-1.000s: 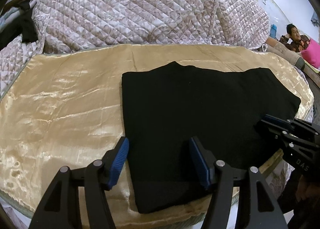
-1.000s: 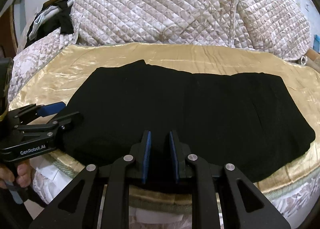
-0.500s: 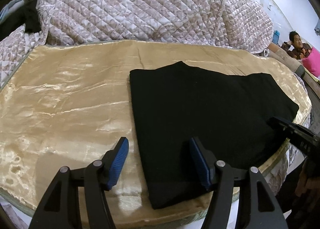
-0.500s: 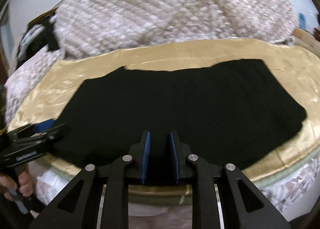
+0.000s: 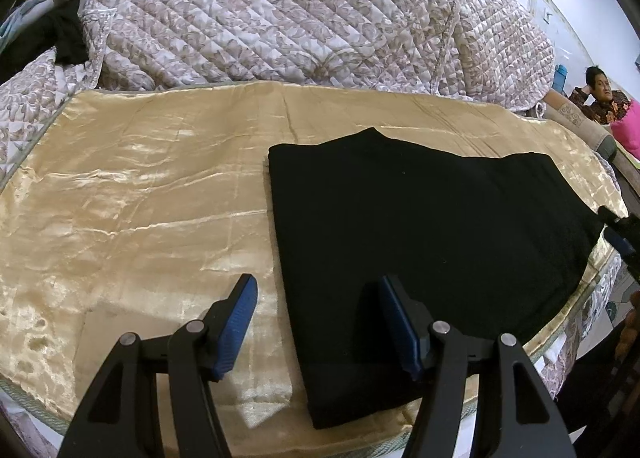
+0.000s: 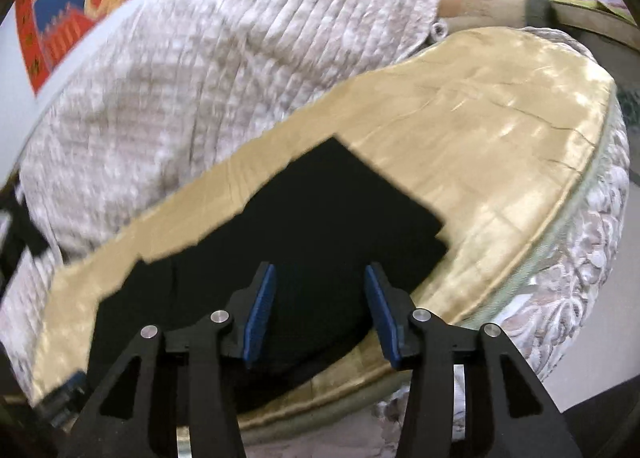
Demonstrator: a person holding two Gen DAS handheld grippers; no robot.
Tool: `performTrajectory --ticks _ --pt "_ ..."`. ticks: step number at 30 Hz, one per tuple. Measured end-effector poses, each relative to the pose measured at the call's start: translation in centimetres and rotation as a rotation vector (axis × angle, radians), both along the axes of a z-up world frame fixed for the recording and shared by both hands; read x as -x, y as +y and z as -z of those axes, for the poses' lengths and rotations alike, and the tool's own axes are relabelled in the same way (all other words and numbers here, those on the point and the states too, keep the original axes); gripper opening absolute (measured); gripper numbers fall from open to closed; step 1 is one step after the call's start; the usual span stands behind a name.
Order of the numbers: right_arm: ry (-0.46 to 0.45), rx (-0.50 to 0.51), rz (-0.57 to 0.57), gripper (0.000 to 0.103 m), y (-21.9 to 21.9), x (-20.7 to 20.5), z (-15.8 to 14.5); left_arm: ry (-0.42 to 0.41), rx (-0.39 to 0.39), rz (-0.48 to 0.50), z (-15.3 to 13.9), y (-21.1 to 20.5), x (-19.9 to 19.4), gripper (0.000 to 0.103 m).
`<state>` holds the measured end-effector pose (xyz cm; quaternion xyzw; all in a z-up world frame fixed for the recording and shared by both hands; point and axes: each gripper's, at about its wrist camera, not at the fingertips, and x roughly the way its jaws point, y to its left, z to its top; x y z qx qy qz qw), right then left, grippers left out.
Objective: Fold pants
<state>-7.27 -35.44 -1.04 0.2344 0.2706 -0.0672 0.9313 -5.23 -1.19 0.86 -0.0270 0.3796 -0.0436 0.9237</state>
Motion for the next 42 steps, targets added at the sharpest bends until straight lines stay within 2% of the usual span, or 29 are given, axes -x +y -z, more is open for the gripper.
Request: performTrajectory --ticks 2,4,9,19,21,27,28,29,31,36,42 --pt "-0.027 0.012 0.059 0.05 -0.8 0.7 -0.3 0.002 0.002 0.004 -0.1 0.0 0.0 0.066" --pt "-0.026 -0.022 0.086 0.054 -1.7 0.7 -0.2 0.004 0.004 0.007 -0.1 0.0 -0.1 0.066" --pt "0.085 -0.141 0.065 0.054 -2.7 -0.8 2.3 0.006 0.003 0.014 -0.1 -0.1 0.0 0.066" --pt "0.056 -0.197 0.075 0.057 -3.6 -2.3 2.3 0.012 0.012 0.023 -0.1 -0.2 0.0 0.066" --pt "0.047 -0.223 0.07 0.053 -3.9 -2.3 2.1 0.014 0.016 0.023 -0.1 -0.1 -0.1 0.066" --pt "0.076 -0.254 0.062 0.048 -5.0 -4.6 2.5 0.019 0.022 0.023 -0.1 -0.1 -0.2 0.066" --pt "0.076 -0.259 0.061 0.045 -5.1 -4.8 2.4 0.019 0.022 0.023 -0.1 -0.1 -0.2 0.066" --pt "0.08 -0.26 0.062 0.027 -5.1 -4.9 2.2 0.019 0.022 0.022 -0.1 -0.1 -0.2 0.066" --pt "0.066 -0.275 0.033 0.022 -4.9 -4.7 1.8 0.019 0.023 0.015 -0.2 0.0 -0.2 0.066" --pt "-0.005 -0.205 -0.083 0.02 -2.3 -4.2 -1.8 0.016 0.036 -0.012 -0.5 0.9 -0.4 0.066" --pt "-0.092 -0.139 -0.311 0.02 3.8 -4.2 -7.4 0.022 0.049 -0.084 -1.2 3.1 -0.9 0.066"
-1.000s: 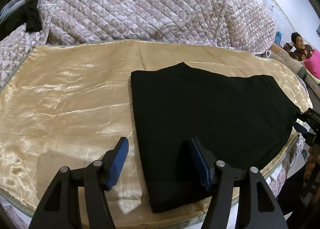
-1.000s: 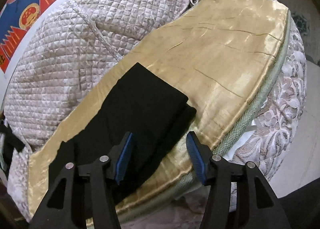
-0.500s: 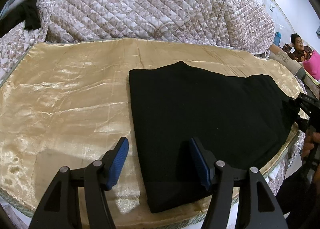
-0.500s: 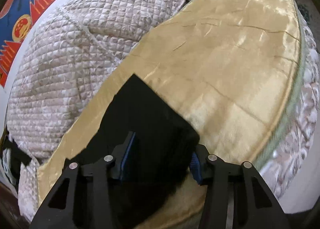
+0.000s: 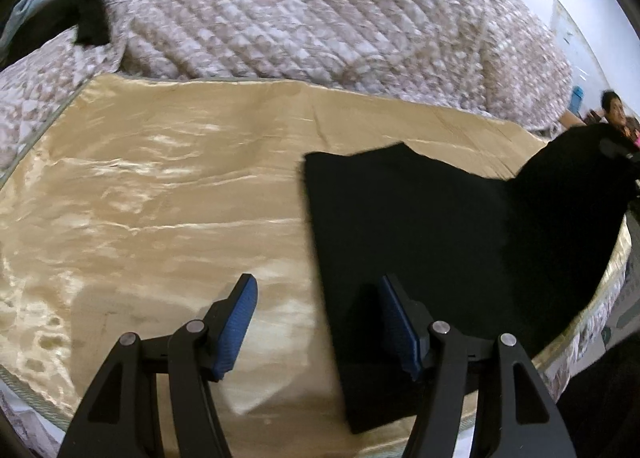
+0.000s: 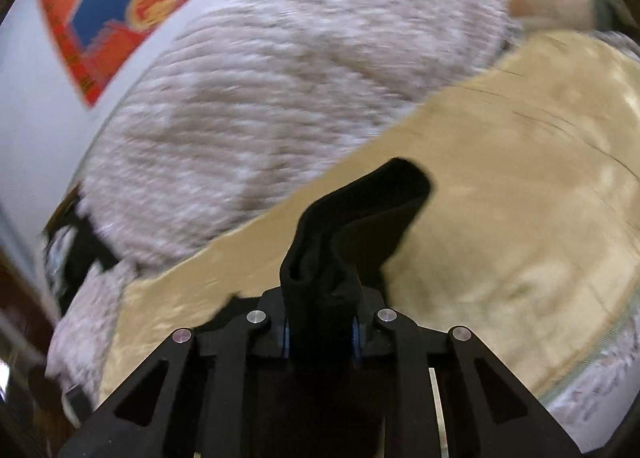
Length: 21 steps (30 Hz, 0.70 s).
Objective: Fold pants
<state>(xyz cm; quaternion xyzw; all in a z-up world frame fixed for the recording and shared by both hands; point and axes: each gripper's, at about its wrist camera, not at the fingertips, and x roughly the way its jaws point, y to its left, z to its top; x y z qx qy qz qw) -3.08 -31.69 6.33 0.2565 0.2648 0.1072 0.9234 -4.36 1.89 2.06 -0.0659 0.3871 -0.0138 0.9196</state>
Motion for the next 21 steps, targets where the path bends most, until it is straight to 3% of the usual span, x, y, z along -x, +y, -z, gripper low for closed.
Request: performTrajectory --ticks 6,12,16,21 --pt "-0.038 0.086 -0.229 0.02 8.8 0.0 -1.8 -0.008 0.037 -0.14 -1.2 4.7 0.1 0.066" --pt "0.037 0.227 -0.457 0.021 18.0 0.2 2.5 -0.011 0.091 -0.248 -1.6 8.8 0.8 0.066" --pt "0.111 0.297 -0.505 0.021 20.7 -0.1 6.1 -0.017 0.1 -0.247 -1.6 9.2 1.2 0.066" --pt "0.05 0.366 -0.485 0.021 21.6 0.8 4.2 -0.03 0.114 -0.246 -2.0 9.4 1.5 0.066"
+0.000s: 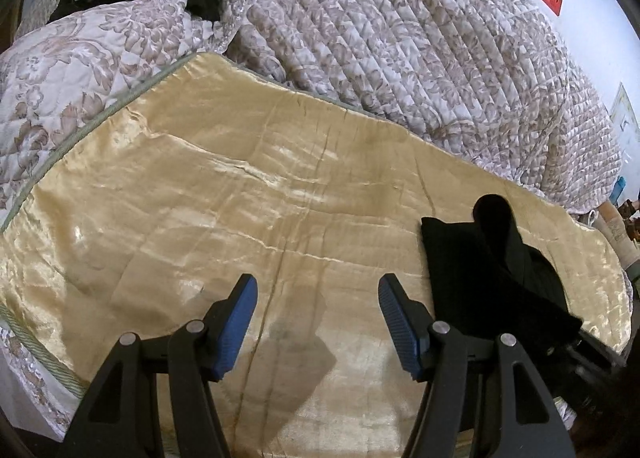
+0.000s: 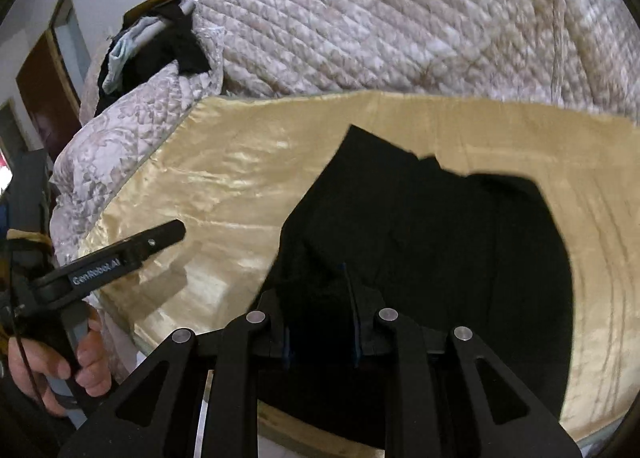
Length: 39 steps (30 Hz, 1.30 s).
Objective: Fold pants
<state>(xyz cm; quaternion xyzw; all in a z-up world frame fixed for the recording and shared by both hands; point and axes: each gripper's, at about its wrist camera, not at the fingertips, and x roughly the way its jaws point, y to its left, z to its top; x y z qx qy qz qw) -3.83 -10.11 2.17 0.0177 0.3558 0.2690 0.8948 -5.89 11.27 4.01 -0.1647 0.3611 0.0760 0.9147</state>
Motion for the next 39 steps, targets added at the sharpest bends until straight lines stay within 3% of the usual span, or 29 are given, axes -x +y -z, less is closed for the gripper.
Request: performTrajectory --ticks 5,7,9,11,15,18,20,21,23,25,27,30,34,36,39 --pt "0.02 0.038 -0.027 0.022 1.1 0.1 1.8 -0.004 -0.005 0.006 -0.1 -0.1 0.1 0.066" --pt "-0.019 0.063 -0.041 0.026 1.6 0.6 2.4 0.001 -0.006 0.005 0.0 0.0 0.1 0.066" --pt "-0.027 0.033 -0.062 0.045 1.5 1.0 2.2 0.006 -0.007 0.004 0.1 0.0 0.0 0.066" --pt "-0.01 -0.006 -0.097 0.049 1.5 1.2 1.9 0.005 -0.008 0.008 0.1 -0.2 0.0 0.066" --pt "-0.027 -0.124 -0.169 0.05 -0.3 2.7 -0.1 -0.005 -0.015 0.025 0.0 -0.6 0.0 0.066" --pt "-0.099 -0.159 -0.099 0.05 -3.2 3.5 -1.4 -0.009 -0.02 0.047 0.0 -1.2 -0.1 0.066" --pt "-0.115 -0.137 0.021 0.046 -6.0 3.2 -1.4 -0.011 -0.023 0.062 0.0 -1.6 -0.2 0.066" --pt "-0.104 -0.115 0.068 0.033 -6.9 2.9 -0.9 -0.013 -0.026 0.072 0.0 -2.0 -0.3 0.066" --pt "-0.043 -0.057 0.146 0.025 -8.1 1.9 1.0 -0.017 -0.028 0.092 -0.1 -2.6 -0.4 0.066" --pt "0.018 -0.05 0.133 0.025 -7.8 1.5 2.8 -0.021 -0.032 0.111 -0.3 -3.4 -0.5 0.066" --pt "-0.027 -0.02 0.092 0.025 -6.8 2.2 2.4 -0.025 -0.035 0.142 -0.4 -4.4 -0.7 0.066" --pt "0.04 -0.06 -0.007 0.025 -5.9 1.4 2.0 -0.035 -0.036 0.197 -1.2 -5.9 -1.1 0.066" --pt "0.005 -0.084 0.042 0.025 -8.0 -0.6 -0.3 -0.053 -0.026 0.291 -2.7 -8.5 -2.9 0.066" --pt "-0.009 -0.026 0.102 0.025 -9.4 -2.9 -1.3 -0.059 -0.017 0.342 -3.4 -9.9 -4.3 0.066" --pt "0.02 0.012 0.101 0.025 -10.1 -6.0 -1.7 -0.067 -0.036 0.417 -4.2 -12.5 -7.1 0.066"
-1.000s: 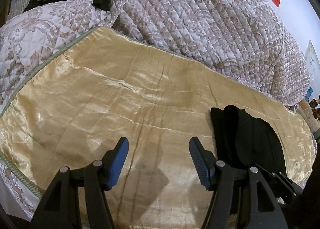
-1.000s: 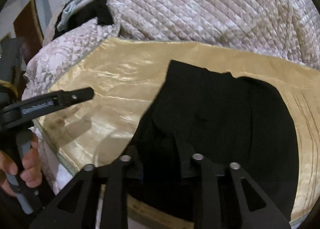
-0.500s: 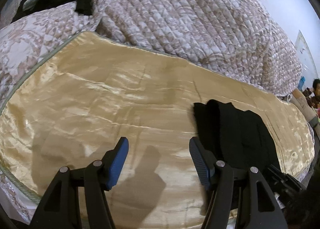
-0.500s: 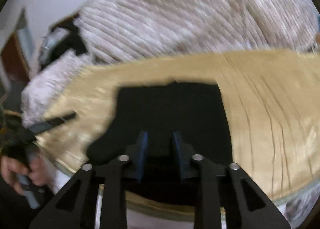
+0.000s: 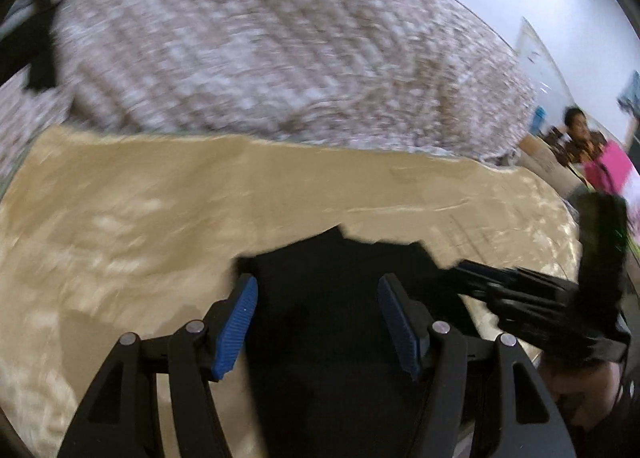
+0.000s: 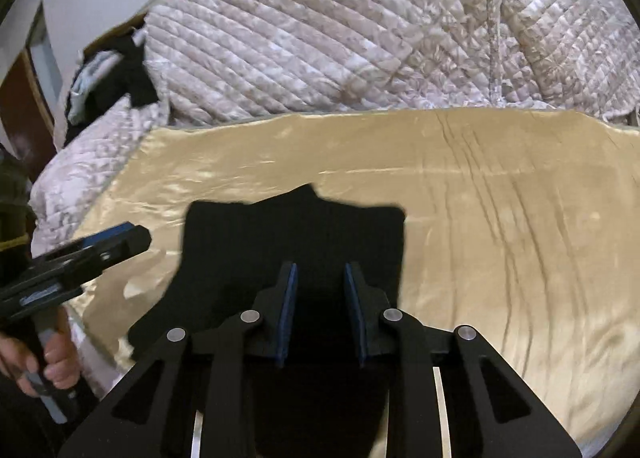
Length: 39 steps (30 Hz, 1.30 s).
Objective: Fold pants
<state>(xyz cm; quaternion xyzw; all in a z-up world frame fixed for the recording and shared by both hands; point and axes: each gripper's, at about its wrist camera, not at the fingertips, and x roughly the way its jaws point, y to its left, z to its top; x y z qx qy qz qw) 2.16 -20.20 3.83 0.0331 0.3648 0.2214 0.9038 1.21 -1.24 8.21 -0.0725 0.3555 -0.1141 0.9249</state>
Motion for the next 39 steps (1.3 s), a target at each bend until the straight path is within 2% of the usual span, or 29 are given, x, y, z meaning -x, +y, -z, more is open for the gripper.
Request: performTrajectory --ticks 3,6,8,9,10,13,15,18,21,23,28,31,33,36,39 --pt "0.029 -0.002 -0.023 0.025 -0.2 -3.1 0.0 0.025 -0.027 0.048 1.1 -1.7 -2.6 0.066" --pt "0.078 -0.006 -0.041 0.025 0.3 -5.8 1.7 0.096 -0.068 0.025 4.2 -1.5 -4.4 0.066" --pt "0.131 0.008 -0.009 0.022 0.3 -7.4 3.5 0.114 -0.031 0.009 5.9 -0.4 -4.5 0.067" --pt "0.152 0.0 0.002 0.016 0.1 -7.8 4.2 0.103 -0.006 0.007 6.0 -0.1 -4.5 0.067" --pt "0.15 -0.022 0.013 0.015 -0.3 -8.1 4.6 0.099 0.002 0.004 6.0 0.1 -4.4 0.067" --pt "0.134 -0.017 0.016 0.015 -0.3 -8.2 4.7 0.081 -0.023 0.008 6.2 -0.3 -4.0 0.067" --pt "0.117 -0.001 0.013 0.015 -0.2 -8.0 4.7 0.075 -0.009 0.009 6.2 -0.2 -3.8 0.067" --pt "0.119 -0.038 0.026 0.015 -0.8 -8.2 4.3 0.072 -0.02 -0.024 6.1 0.6 -3.8 0.067" --pt "0.092 -0.052 0.062 0.017 -2.0 -6.4 3.0 0.074 0.005 -0.036 5.8 1.6 -2.6 0.067" --pt "0.071 -0.045 0.062 0.017 -2.4 -4.8 2.4 0.044 -0.02 -0.043 4.9 1.6 -1.2 0.066" --pt "0.019 -0.027 0.049 0.017 -3.1 0.7 1.4 -0.029 -0.041 0.006 3.2 0.5 3.5 0.066" --pt "0.012 -0.021 0.026 0.017 -2.8 4.0 1.6 -0.051 -0.055 0.044 3.2 -0.4 6.5 0.066" --pt "0.005 -0.008 0.001 0.017 -2.3 6.0 1.9 -0.048 -0.072 0.059 3.7 -1.0 8.0 0.064" --pt "-0.005 0.015 -0.03 0.017 -1.4 8.2 2.6 -0.008 -0.082 0.062 5.1 -1.2 9.2 0.051" --pt "-0.001 0.035 -0.04 0.017 -0.9 9.1 3.5 0.015 -0.081 0.036 6.1 -0.8 9.4 0.05"
